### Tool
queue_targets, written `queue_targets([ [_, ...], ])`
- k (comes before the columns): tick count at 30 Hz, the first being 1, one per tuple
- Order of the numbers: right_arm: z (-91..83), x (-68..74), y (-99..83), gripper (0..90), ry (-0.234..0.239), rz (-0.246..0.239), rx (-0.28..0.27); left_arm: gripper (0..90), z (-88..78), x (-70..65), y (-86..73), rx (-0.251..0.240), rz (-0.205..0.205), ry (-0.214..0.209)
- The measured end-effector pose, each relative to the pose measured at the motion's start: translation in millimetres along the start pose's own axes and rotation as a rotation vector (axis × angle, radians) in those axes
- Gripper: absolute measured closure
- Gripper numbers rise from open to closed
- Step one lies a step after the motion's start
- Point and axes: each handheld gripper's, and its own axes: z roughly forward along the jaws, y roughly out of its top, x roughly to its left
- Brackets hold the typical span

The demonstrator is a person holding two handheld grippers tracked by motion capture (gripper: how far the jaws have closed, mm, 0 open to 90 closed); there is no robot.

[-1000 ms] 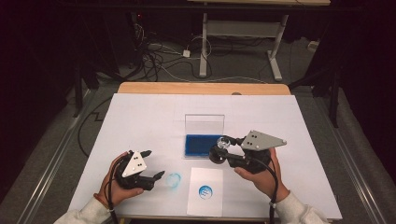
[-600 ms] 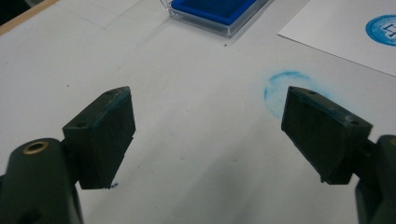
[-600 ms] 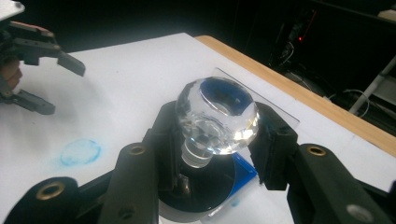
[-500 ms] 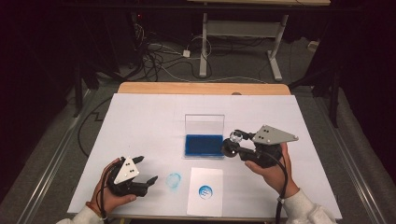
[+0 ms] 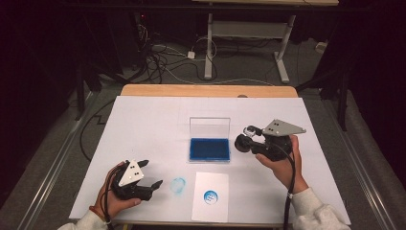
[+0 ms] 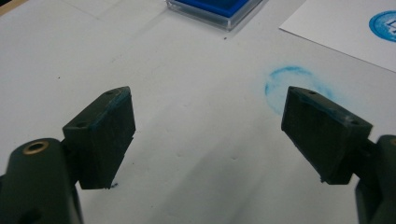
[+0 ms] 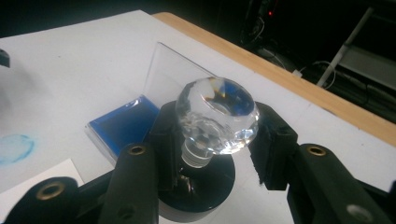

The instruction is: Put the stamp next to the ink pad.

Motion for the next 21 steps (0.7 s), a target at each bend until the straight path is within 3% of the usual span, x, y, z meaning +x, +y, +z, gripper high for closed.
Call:
queue_targets([
  [21,45.5,-11.6,-13.4,57.9,-0.038,0.017,0.129,17.3,0.8,0.4,-1.2,0.018,-0.004,-0.001],
])
